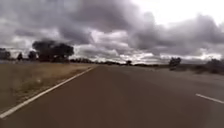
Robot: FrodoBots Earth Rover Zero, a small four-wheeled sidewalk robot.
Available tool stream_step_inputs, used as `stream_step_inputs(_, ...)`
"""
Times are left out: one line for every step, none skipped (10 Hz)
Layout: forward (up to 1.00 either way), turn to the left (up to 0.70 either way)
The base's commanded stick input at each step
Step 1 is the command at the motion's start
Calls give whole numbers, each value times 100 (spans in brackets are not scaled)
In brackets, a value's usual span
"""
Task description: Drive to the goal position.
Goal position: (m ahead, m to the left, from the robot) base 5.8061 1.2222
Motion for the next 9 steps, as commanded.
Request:
stream_step_inputs(85,4)
stream_step_inputs(85,4)
stream_step_inputs(85,4)
stream_step_inputs(85,4)
stream_step_inputs(85,4)
stream_step_inputs(85,4)
stream_step_inputs(85,4)
stream_step_inputs(85,4)
stream_step_inputs(85,4)
